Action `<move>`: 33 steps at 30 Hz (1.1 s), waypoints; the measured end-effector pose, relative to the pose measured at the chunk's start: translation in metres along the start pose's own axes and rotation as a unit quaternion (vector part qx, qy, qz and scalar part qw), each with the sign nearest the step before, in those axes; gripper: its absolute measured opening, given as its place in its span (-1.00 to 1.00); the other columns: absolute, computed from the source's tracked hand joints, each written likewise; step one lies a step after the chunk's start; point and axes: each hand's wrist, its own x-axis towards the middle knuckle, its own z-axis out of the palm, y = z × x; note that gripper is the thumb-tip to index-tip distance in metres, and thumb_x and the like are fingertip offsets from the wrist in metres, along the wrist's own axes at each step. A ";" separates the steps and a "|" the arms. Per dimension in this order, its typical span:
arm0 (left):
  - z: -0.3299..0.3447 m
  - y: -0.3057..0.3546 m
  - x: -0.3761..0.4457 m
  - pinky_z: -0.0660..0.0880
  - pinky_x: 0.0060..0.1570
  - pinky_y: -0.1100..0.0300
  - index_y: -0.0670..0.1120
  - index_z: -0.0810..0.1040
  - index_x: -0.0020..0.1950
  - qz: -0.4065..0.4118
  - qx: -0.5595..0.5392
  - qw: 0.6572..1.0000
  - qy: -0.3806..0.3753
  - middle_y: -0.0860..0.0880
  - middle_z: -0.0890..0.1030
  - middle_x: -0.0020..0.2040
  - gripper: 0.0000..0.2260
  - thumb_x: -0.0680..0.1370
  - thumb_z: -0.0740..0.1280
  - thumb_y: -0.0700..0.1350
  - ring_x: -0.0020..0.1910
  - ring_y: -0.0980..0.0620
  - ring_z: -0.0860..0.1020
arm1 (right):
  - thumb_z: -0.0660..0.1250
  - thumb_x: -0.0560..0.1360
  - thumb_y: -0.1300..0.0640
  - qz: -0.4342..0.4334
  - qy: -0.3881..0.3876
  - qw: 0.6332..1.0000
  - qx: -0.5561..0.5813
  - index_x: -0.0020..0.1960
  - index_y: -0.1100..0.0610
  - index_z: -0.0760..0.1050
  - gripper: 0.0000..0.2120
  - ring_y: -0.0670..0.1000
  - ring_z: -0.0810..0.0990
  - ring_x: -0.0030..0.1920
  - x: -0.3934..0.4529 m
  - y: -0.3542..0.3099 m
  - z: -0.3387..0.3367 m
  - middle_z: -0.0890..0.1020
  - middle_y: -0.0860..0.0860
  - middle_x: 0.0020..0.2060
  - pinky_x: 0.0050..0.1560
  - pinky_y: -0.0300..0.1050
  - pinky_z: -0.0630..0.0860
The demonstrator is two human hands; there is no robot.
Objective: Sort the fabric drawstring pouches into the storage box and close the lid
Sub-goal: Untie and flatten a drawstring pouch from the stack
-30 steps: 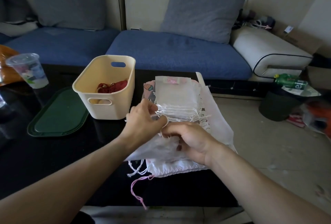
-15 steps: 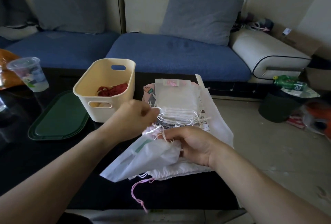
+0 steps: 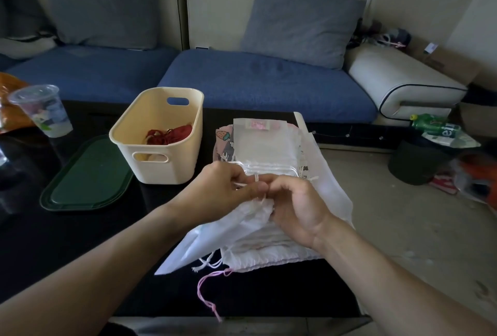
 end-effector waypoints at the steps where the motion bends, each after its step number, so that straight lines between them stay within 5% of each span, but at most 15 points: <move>1: 0.000 0.001 0.000 0.56 -0.18 0.05 -0.04 0.67 -0.18 0.001 0.017 1.000 0.012 0.01 0.67 -0.25 -0.55 0.37 0.39 0.35 -0.25 0.07 0.61 | 0.22 0.43 0.15 -0.002 0.008 1.000 0.003 0.07 0.38 0.58 -0.63 0.22 0.51 0.07 0.001 -0.001 0.000 0.56 0.30 0.04 0.17 0.14 0.41; 7: -0.009 0.009 -0.005 0.59 -0.03 -0.02 -0.01 0.74 -0.12 0.038 0.001 0.999 -0.008 0.05 0.72 -0.17 -0.55 0.34 0.42 0.35 -0.14 0.09 0.66 | 0.31 0.60 0.11 0.005 0.056 0.997 -0.045 -0.19 0.12 0.62 -0.77 0.04 0.62 -0.21 0.006 -0.007 0.010 0.63 0.10 -0.24 -0.17 -0.10 0.53; 11: -0.017 0.017 -0.008 0.57 0.01 0.07 -0.05 0.75 -0.10 0.017 -0.039 0.999 -0.018 0.00 0.73 -0.16 -0.79 0.41 0.55 0.07 -0.09 0.04 0.67 | 0.34 0.59 0.13 -0.005 0.077 0.994 -0.076 -0.13 0.10 0.63 -0.84 0.04 0.62 -0.20 0.004 -0.008 0.015 0.65 0.12 -0.19 -0.17 -0.07 0.53; 14: -0.018 0.020 -0.010 0.57 -0.17 0.25 -0.12 0.72 -0.14 -0.025 -0.082 0.996 -0.036 -0.07 0.71 -0.18 -0.81 0.40 0.56 -0.01 -0.15 0.04 0.66 | 0.35 0.59 0.12 -0.010 0.094 0.992 -0.084 -0.13 0.10 0.63 -0.84 0.03 0.60 -0.26 0.004 -0.009 0.020 0.62 0.08 -0.25 -0.25 -0.12 0.52; 16: -0.017 0.019 -0.009 0.46 -0.37 0.33 -0.18 0.67 -0.19 -0.035 -0.083 0.996 0.017 -0.13 0.68 -0.24 -0.78 0.38 0.58 -0.05 -0.31 0.08 0.58 | 0.36 0.59 0.11 -0.020 0.119 0.990 -0.071 -0.14 0.11 0.63 -0.84 0.02 0.55 -0.30 0.005 -0.011 0.023 0.56 0.04 -0.34 -0.27 -0.13 0.49; 19: -0.014 0.015 -0.008 0.49 -0.35 0.32 -0.09 0.63 -0.13 0.043 0.008 0.991 0.123 0.00 0.65 -0.27 -0.81 0.40 0.55 -0.03 -0.33 0.15 0.57 | 0.35 0.59 0.15 -0.035 0.144 0.988 -0.046 -0.16 0.12 0.65 -0.81 0.01 0.54 -0.32 0.006 -0.016 0.028 0.54 0.02 -0.40 -0.24 -0.11 0.48; 23: -0.009 0.012 -0.009 0.55 -0.36 0.13 -0.01 0.70 -0.03 0.222 0.125 0.941 0.221 0.04 0.68 -0.30 -0.82 0.50 0.39 0.05 -0.35 0.10 0.61 | 0.31 0.61 0.14 -0.061 0.139 0.987 -0.045 -0.22 0.11 0.60 -0.76 -0.03 0.55 -0.31 0.007 -0.023 0.029 0.57 -0.02 -0.41 -0.27 -0.15 0.44; 27: -0.011 0.012 -0.004 0.50 -0.42 0.08 -0.02 0.71 -0.01 0.280 0.168 0.908 0.264 0.05 0.68 -0.30 -0.82 0.59 0.30 -0.04 -0.41 0.08 0.56 | 0.34 0.55 0.24 -0.109 0.048 0.992 0.042 0.02 0.14 0.58 -0.93 -0.03 0.62 -0.21 0.003 -0.035 0.027 0.61 0.00 -0.31 -0.19 -0.18 0.52; 30: -0.017 0.017 -0.006 0.52 -0.32 0.20 -0.03 0.71 -0.08 0.195 0.050 0.953 0.226 0.08 0.67 -0.31 -0.88 0.59 0.37 -0.09 -0.35 0.14 0.57 | 0.36 0.45 0.44 -0.120 0.017 0.992 -0.021 0.24 0.16 0.48 -0.59 0.02 0.62 -0.08 0.003 -0.035 0.020 0.63 0.05 -0.18 -0.03 -0.14 0.50; 33: -0.026 0.019 -0.004 0.35 -0.49 0.27 -0.21 0.65 -0.12 0.008 -0.207 0.977 0.059 0.05 0.56 -0.45 -0.90 0.56 0.38 -0.23 -0.49 0.12 0.44 | 0.41 0.45 0.47 -0.130 0.080 0.980 -0.125 0.31 0.17 0.44 -0.51 -0.01 0.63 -0.10 0.006 -0.027 0.016 0.66 0.00 -0.22 0.03 -0.11 0.51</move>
